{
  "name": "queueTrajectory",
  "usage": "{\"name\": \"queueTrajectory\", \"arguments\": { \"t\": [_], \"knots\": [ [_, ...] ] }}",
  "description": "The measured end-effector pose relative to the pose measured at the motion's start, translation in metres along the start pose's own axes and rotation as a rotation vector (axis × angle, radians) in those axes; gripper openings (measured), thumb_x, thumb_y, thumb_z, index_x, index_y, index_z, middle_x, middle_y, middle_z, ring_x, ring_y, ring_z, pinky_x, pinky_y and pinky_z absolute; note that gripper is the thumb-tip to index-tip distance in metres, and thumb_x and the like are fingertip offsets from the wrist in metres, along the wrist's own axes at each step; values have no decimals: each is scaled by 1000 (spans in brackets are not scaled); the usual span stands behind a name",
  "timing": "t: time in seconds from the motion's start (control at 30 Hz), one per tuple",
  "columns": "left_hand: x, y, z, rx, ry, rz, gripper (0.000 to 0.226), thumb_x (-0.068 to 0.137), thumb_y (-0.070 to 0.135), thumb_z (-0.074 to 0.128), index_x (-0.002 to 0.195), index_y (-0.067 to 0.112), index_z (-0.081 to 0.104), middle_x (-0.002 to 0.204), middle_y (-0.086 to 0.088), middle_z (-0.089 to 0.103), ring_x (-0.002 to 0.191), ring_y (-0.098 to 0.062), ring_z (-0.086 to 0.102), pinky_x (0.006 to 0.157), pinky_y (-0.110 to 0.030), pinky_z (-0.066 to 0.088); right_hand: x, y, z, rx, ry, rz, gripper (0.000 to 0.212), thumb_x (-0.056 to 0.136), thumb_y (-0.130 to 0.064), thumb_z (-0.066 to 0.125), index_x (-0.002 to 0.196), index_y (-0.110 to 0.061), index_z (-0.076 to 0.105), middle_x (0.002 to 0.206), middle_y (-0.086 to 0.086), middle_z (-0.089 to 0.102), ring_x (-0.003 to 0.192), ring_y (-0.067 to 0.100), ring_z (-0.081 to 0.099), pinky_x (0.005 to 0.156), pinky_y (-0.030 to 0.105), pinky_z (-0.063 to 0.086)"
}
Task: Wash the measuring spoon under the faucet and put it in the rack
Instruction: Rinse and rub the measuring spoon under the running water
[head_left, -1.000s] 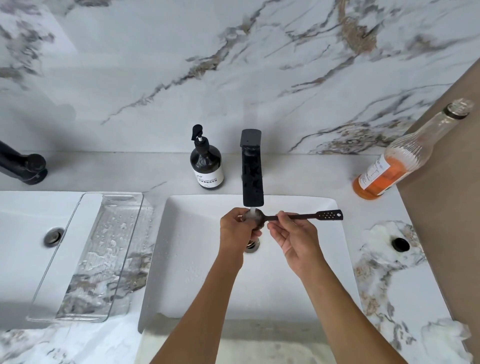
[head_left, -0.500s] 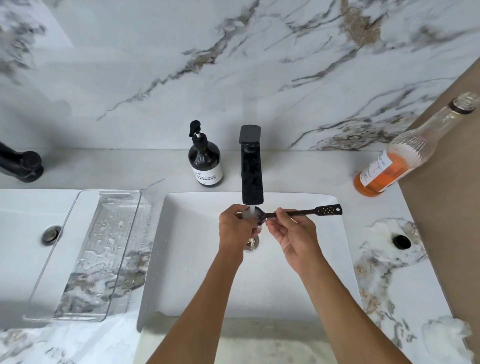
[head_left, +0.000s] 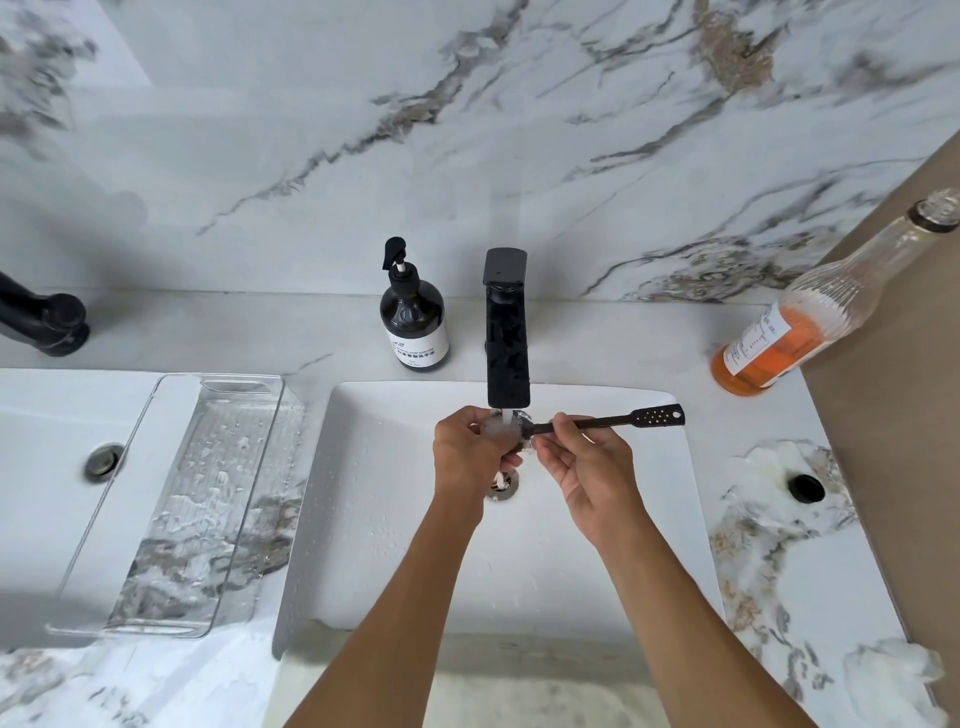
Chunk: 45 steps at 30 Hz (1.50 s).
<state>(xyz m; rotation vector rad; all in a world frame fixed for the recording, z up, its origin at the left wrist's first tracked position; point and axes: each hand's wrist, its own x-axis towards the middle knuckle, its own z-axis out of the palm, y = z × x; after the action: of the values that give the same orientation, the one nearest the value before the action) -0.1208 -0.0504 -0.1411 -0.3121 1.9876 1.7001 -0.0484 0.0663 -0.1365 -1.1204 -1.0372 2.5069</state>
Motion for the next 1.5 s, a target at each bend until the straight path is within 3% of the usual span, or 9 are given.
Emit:
{"name": "queueTrajectory", "arguments": {
  "t": [0.2, 0.4, 0.53, 0.6, 0.8, 1.0, 1.2, 1.37, 1.5],
  "knots": [
    [-2, -6, -3, -51, -25, 36, 12, 89, 8, 65, 87, 0, 74, 72, -12, 74, 55, -23, 68, 77, -48, 60, 3, 2, 2, -19, -12, -14, 5, 91, -5, 68, 86, -3, 66, 72, 9, 73, 66, 21, 73, 66, 25, 59],
    [1, -3, 0, -36, 33, -20, 8, 78, 2, 77, 85, 4, 73, 70, -8, 75, 57, -22, 69, 77, -50, 61, 5, 4, 2, -4, 1, -10, 6, 90, -5, 69, 85, -4, 66, 70, 9, 71, 65, 22, 72, 66, 26, 59],
    [-2, -2, 0, -39, 10, -14, 12, 85, 15, 73, 82, 3, 75, 72, -8, 77, 60, -30, 74, 80, -49, 60, 6, 5, 1, 2, 3, -11, 6, 89, -7, 71, 85, -4, 67, 72, 11, 71, 66, 23, 72, 66, 26, 59],
    [-3, -3, 1, -74, -14, -19, 12, 88, 11, 69, 82, 4, 76, 73, -8, 77, 61, -29, 73, 84, -50, 60, 7, 4, -1, 1, 10, -15, 6, 89, -7, 71, 86, -4, 67, 72, 11, 71, 67, 23, 72, 66, 26, 59],
    [-5, -1, 4, -34, 22, -14, 14, 86, 14, 75, 82, 2, 72, 64, -1, 74, 57, -26, 73, 77, -51, 61, 6, 5, -1, -3, 5, -20, 6, 88, -7, 72, 84, -5, 68, 73, 11, 72, 68, 23, 72, 67, 26, 59],
    [-5, -2, 2, -30, -67, -40, 22, 90, -2, 54, 82, 2, 75, 77, -13, 76, 66, -28, 75, 86, -48, 60, 5, 2, -4, -31, 16, -33, 6, 89, -7, 71, 84, -5, 68, 73, 10, 72, 68, 23, 73, 67, 27, 60],
    [-3, -1, 4, 49, -31, -49, 4, 84, 3, 71, 80, 4, 69, 62, -3, 74, 60, -26, 75, 65, -34, 60, 4, 2, -7, -30, 29, -22, 7, 89, -7, 71, 84, -5, 66, 73, 9, 72, 67, 22, 72, 66, 26, 59],
    [-2, 0, 3, 34, -67, -6, 20, 93, 8, 60, 81, 4, 76, 78, -11, 78, 68, -29, 76, 84, -50, 59, 3, 2, -6, -13, 2, -16, 6, 89, -6, 70, 84, -4, 68, 72, 10, 73, 68, 22, 73, 67, 26, 59],
    [-4, -3, 2, -6, -67, -18, 23, 89, 4, 65, 69, 10, 75, 67, -9, 72, 60, -24, 72, 72, -41, 59, 4, 2, -5, -8, 20, -8, 7, 89, -5, 70, 83, -4, 68, 73, 10, 72, 68, 23, 72, 67, 26, 59]
  ]
}}
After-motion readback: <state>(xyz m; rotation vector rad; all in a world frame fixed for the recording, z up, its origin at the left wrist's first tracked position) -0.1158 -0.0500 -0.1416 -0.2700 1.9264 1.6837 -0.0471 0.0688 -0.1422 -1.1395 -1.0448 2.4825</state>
